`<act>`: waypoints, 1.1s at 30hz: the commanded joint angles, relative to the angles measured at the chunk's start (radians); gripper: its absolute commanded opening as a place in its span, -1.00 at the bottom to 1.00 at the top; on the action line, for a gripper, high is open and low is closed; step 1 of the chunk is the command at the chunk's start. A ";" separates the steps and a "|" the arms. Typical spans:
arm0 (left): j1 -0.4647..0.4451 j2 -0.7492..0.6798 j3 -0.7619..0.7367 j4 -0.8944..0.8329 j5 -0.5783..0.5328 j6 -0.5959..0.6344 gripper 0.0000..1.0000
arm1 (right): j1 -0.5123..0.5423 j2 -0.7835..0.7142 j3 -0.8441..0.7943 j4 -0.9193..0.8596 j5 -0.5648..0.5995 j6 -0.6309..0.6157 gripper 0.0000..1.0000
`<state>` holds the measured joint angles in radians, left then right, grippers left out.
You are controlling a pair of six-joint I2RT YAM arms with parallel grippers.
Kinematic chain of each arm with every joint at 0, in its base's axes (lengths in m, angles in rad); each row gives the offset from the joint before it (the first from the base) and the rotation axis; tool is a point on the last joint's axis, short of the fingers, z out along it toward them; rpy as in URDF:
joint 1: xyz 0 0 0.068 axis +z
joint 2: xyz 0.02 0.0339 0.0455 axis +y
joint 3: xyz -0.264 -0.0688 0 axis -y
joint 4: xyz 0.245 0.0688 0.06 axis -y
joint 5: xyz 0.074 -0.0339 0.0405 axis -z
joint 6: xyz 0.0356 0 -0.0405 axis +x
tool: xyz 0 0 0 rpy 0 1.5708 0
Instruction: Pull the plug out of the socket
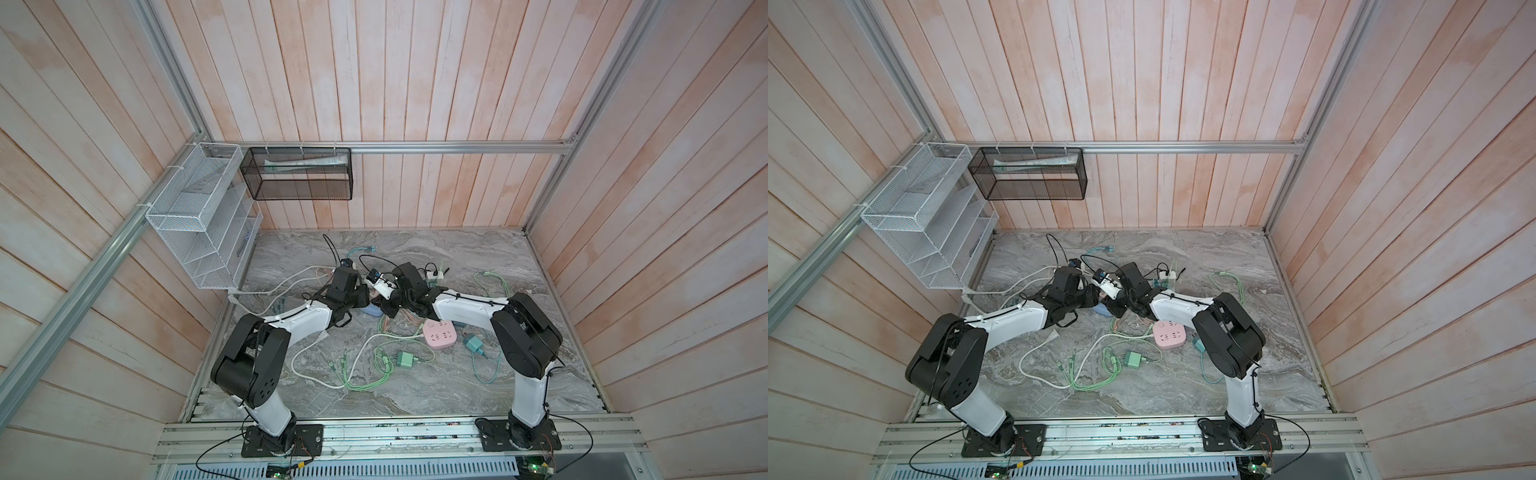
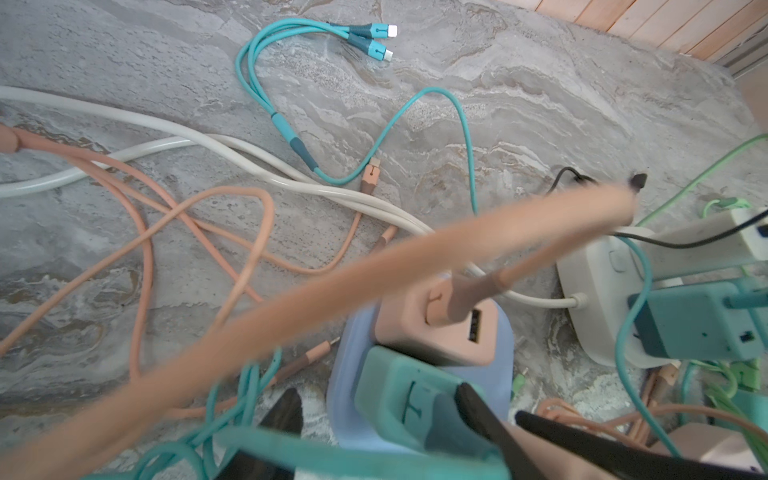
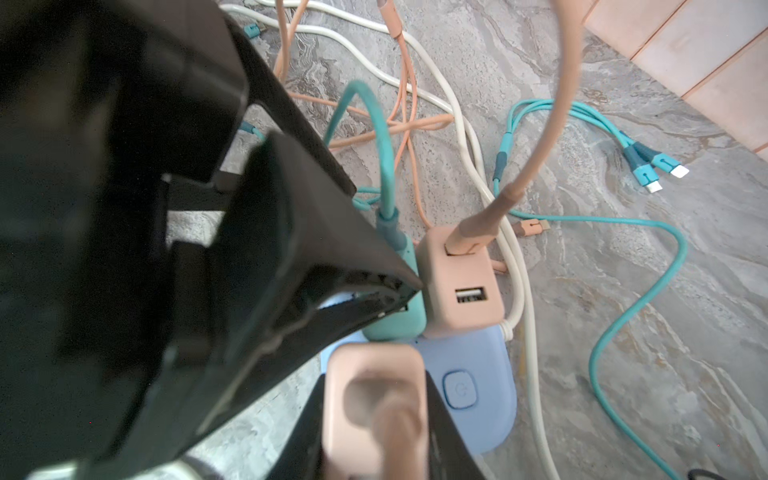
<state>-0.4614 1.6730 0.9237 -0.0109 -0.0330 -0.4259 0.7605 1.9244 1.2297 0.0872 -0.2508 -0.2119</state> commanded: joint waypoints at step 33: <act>-0.019 -0.045 -0.046 -0.204 0.027 0.048 0.34 | -0.108 -0.123 -0.177 -0.181 -0.159 0.296 -1.00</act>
<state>-0.4725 1.6230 0.9134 -0.0940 -0.0181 -0.4129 0.6575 1.7760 1.0412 -0.0086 -0.3855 0.0509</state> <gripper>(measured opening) 0.666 0.264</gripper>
